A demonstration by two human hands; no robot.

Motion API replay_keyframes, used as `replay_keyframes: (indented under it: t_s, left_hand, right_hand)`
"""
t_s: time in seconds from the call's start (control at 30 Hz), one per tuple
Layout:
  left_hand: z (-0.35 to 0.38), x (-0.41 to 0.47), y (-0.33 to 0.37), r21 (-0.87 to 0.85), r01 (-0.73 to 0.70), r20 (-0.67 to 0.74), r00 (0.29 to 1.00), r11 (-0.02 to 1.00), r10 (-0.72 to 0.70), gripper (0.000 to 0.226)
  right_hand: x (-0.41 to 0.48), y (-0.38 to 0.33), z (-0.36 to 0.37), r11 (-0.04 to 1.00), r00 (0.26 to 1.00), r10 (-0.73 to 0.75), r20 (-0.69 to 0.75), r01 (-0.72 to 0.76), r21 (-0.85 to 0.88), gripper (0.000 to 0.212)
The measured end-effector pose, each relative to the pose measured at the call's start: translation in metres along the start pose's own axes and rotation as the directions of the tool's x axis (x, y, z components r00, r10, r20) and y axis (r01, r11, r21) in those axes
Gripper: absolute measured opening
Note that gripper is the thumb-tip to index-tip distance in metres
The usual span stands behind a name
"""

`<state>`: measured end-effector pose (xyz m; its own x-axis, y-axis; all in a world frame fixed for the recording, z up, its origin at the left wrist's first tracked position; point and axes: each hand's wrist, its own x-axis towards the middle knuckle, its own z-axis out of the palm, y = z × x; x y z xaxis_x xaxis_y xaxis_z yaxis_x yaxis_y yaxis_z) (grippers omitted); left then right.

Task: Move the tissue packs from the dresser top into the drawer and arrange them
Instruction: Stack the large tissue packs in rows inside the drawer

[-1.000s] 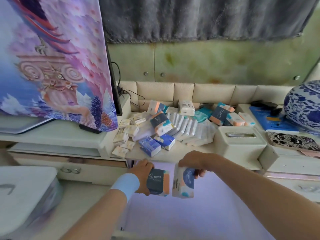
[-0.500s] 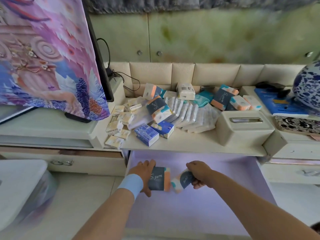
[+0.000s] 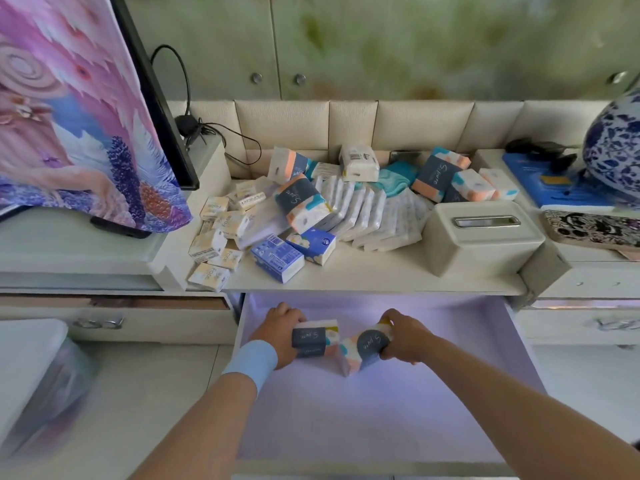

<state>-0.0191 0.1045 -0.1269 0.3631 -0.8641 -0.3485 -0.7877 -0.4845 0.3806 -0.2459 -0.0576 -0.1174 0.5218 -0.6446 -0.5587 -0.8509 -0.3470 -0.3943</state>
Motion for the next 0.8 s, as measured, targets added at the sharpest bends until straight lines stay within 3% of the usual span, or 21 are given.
replay_keyframes:
  t_s: [0.2,0.3,0.37,0.47,0.53,0.6,0.63,0.7,0.73,0.8]
  left_hand:
    - [0.003,-0.008,-0.007,0.001,-0.010,0.030,1.000,1.000,0.010,0.051]
    - [-0.001,-0.012,-0.006,0.012,0.004,0.057,0.998,1.000,-0.004,0.049]
    - [-0.004,-0.015,-0.005,0.062,0.028,0.058,0.998,0.998,-0.031,0.050]
    - [-0.007,-0.019,-0.001,0.311,-0.013,0.043,0.999,0.950,-0.001,0.054]
    - [-0.005,-0.021,0.007,0.489,-0.075,0.065,0.997,0.869,0.049,0.072]
    - [0.000,-0.021,0.019,0.556,-0.120,0.122,0.991,0.822,0.062,0.085]
    - [0.001,-0.022,0.025,0.569,-0.136,0.134,0.988,0.811,0.071,0.080]
    - [-0.002,-0.024,0.035,0.509,-0.114,0.129,0.990,0.853,0.056,0.059]
    - [-0.006,-0.026,0.036,0.397,-0.057,0.100,0.995,0.916,0.018,0.049]
    - [-0.017,-0.028,0.035,0.013,0.111,0.042,0.993,0.994,-0.111,0.043]
  right_hand:
    - [-0.003,0.002,0.005,0.958,0.996,0.025,-0.081,-0.047,-0.282,0.078]
    - [-0.009,-0.002,0.005,0.873,0.983,-0.181,-0.014,0.154,-0.463,0.083]
    - [-0.014,-0.005,0.005,0.822,0.967,-0.248,0.056,0.241,-0.515,0.075]
    - [-0.020,-0.006,0.007,0.823,0.977,-0.205,0.049,0.200,-0.532,0.061]
    - [-0.024,-0.004,0.008,0.838,0.983,-0.181,0.030,0.170,-0.519,0.056]
    - [-0.026,-0.001,0.009,0.847,0.985,-0.169,0.030,0.161,-0.507,0.055]
    - [-0.026,-0.001,0.010,0.843,0.985,-0.170,0.030,0.161,-0.514,0.057]
    - [-0.026,-0.002,0.010,0.829,0.983,-0.185,0.016,0.165,-0.535,0.069]
    - [-0.027,-0.004,0.007,0.830,0.978,-0.209,0.002,0.178,-0.529,0.076]
    - [-0.030,-0.013,0.000,0.852,0.958,-0.283,-0.031,0.237,-0.466,0.082]
